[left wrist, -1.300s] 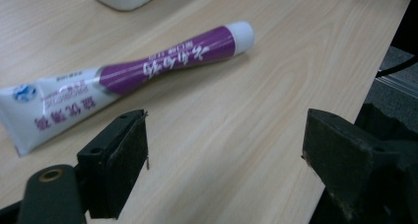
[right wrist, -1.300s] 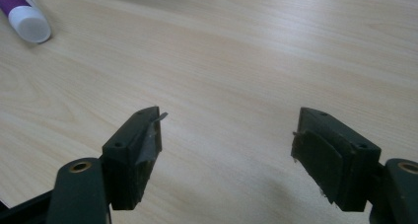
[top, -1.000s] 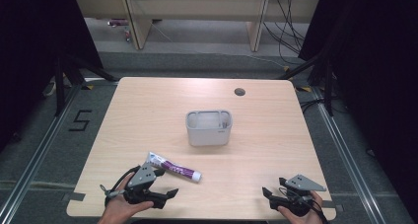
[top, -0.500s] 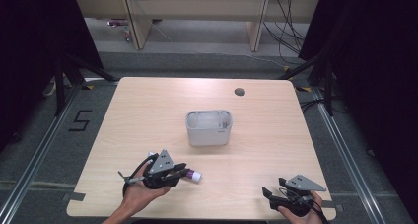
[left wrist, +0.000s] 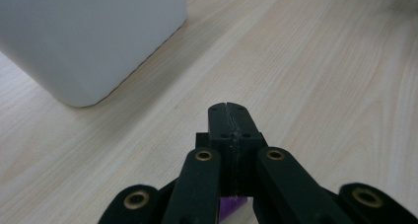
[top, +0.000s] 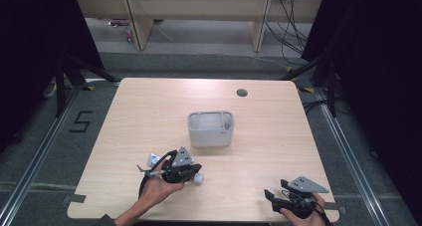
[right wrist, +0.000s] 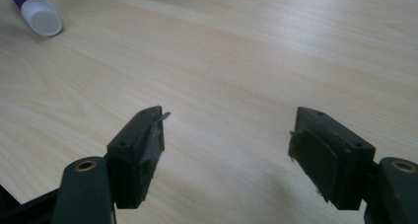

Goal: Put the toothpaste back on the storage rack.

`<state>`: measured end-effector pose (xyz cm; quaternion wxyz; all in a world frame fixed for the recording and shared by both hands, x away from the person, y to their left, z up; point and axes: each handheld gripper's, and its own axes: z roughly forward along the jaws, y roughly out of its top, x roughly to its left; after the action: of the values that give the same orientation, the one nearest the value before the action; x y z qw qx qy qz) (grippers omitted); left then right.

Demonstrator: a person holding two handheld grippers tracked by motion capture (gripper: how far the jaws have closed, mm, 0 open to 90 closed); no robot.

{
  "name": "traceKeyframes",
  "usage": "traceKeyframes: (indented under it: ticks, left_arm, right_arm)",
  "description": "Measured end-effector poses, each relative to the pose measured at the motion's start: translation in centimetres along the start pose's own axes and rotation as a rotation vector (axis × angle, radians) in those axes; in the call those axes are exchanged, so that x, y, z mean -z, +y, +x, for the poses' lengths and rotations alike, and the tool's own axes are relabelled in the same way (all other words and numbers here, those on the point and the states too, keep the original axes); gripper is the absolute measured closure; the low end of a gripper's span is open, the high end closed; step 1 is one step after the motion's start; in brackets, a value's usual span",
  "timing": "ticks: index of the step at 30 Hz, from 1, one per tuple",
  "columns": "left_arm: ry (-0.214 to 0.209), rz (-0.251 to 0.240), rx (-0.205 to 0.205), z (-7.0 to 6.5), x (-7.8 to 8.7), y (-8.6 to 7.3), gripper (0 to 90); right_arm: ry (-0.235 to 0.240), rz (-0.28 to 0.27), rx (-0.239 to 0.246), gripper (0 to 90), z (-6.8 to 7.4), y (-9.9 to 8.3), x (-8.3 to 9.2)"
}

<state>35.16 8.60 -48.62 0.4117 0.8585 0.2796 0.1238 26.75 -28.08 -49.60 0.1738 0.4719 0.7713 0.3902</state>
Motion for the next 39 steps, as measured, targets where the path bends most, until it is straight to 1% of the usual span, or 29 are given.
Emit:
traceKeyframes:
  ticks: [1, 3, 5, 6, 7, 8, 9, 10, 11, 12, 13, 16, 17, 18, 19, 20, 21, 22, 23, 24, 25, 26, 29, 31, 32, 33, 36, 38, 39]
  left_arm:
    - [0.0, 0.003, 0.002, 0.0, -0.2, 0.0, 89.8]
    - [0.001, 0.015, 0.001, 0.1, -0.6, 0.0, 89.8]
    - [-0.001, 0.023, 0.01, 0.1, -1.1, -0.1, 89.8]
    - [-0.002, 0.031, 0.008, 0.2, -1.2, -0.1, 89.7]
    - [0.003, 0.035, 0.012, 0.2, -1.3, -0.2, 89.7]
    - [0.002, 0.038, 0.012, 0.3, -1.4, -0.2, 89.7]
    - [-0.003, 0.038, 0.009, 0.4, -1.4, -0.3, 89.7]
    - [-0.003, 0.04, 0.015, 0.4, -1.4, -0.3, 89.8]
    - [-0.001, 0.044, 0.015, 0.4, -1.4, -0.3, 89.8]
    - [-0.002, 0.046, 0.016, 0.4, -1.4, -0.3, 89.8]
    - [-0.011, 0.046, 0.015, 0.4, -1.4, -0.3, 89.7]
    - [-0.01, 0.051, 0.01, 0.3, -1.4, -0.4, 89.8]
    - [-0.016, 0.049, 0.012, 0.3, -1.4, -0.4, 89.8]
    - [-0.019, 0.052, 0.013, 0.3, -1.4, -0.4, 89.8]
    - [-0.022, 0.053, 0.013, 0.2, -1.3, -0.4, 89.8]
    - [-0.027, 0.054, 0.006, 0.2, -1.2, -0.4, 89.8]
    - [-0.025, 0.058, 0.003, 0.1, -1.1, -0.4, 89.8]
    - [-0.024, 0.061, 0.001, 0.0, -1.0, -0.4, 89.8]
    - [-0.032, 0.06, -0.003, 0.0, -0.9, -0.4, 89.8]
    - [-0.037, 0.063, -0.004, -0.1, -0.9, -0.5, 89.8]
    - [-0.04, 0.066, -0.006, -0.1, -0.9, -0.5, 89.8]
    - [-0.04, 0.071, -0.002, -0.2, -0.8, -0.5, 89.8]
    - [-0.035, 0.087, -0.016, -0.1, -0.7, -0.7, 89.8]
    - [-0.048, 0.083, -0.008, -0.2, -0.6, -0.9, 89.8]
    - [-0.047, 0.09, -0.014, -0.2, -0.5, -1.0, 89.8]
    - [-0.056, 0.089, -0.017, -0.3, -0.3, -1.1, 89.8]
    - [-0.062, 0.091, -0.017, -0.5, 0.2, -1.6, 89.8]
    - [-0.068, 0.101, -0.028, -0.7, 0.7, -1.8, 89.8]
    - [-0.073, 0.103, -0.03, -0.9, 0.9, -2.0, 89.7]
  right_arm:
    - [-0.003, 0.01, -0.016, 28.9, 0.1, 0.0, 0.1]
    - [-0.008, -0.006, -0.002, 28.9, 0.0, -0.1, 0.0]
    - [-0.007, 0.003, -0.007, 28.9, 0.1, 0.0, 0.0]
    - [-0.013, -0.006, 0.012, 29.0, 0.0, -0.1, 0.0]
    - [0.004, 0.001, -0.01, 29.1, 0.2, -0.1, -0.1]
    - [-0.022, -0.006, 0.016, 29.1, 0.1, 0.0, 0.0]
    - [-0.022, -0.005, 0.021, 29.1, 0.1, 0.0, 0.0]
    - [-0.015, -0.002, 0.015, 29.1, 0.1, 0.0, 0.0]
    - [-0.015, 0.003, -0.01, 29.1, 0.3, 0.0, 0.1]
    - [-0.022, -0.007, 0.018, 29.1, 0.1, 0.0, 0.0]
    - [-0.02, -0.007, 0.018, 29.1, 0.1, 0.0, 0.0]
    - [-0.021, -0.006, 0.017, 29.1, 0.1, 0.0, 0.0]
    - [-0.013, 0.003, -0.01, 29.2, 0.3, -0.1, 0.0]
    - [-0.021, -0.006, 0.022, 29.2, 0.1, 0.0, 0.0]
    - [-0.013, -0.004, 0.015, 29.2, 0.2, 0.0, 0.0]
    - [-0.017, -0.004, 0.018, 29.2, 0.1, 0.0, 0.0]
    - [-0.014, 0.0, -0.011, 29.2, 0.3, -0.1, 0.0]
    - [-0.021, -0.006, 0.017, 29.2, 0.1, 0.0, 0.0]
    - [-0.021, -0.006, 0.016, 29.2, 0.1, 0.0, 0.0]
    - [-0.013, 0.003, -0.01, 29.2, 0.3, -0.1, 0.0]
    - [-0.013, 0.004, -0.011, 29.2, 0.3, -0.1, 0.0]
    - [-0.016, -0.002, 0.018, 29.2, 0.1, 0.0, 0.0]
    - [-0.015, -0.005, 0.017, 29.2, 0.2, 0.0, 0.0]
    - [-0.018, -0.004, 0.018, 29.2, 0.1, 0.0, 0.1]
    - [-0.01, 0.005, -0.011, 29.2, 0.3, 0.0, 0.1]
    - [-0.014, -0.001, 0.014, 29.2, 0.1, 0.0, 0.1]
    - [-0.015, -0.002, 0.017, 29.2, 0.1, 0.0, 0.1]
    - [-0.015, 0.0, 0.015, 29.2, 0.1, 0.0, 0.1]
    - [-0.012, 0.003, -0.013, 29.2, 0.3, 0.0, 0.1]
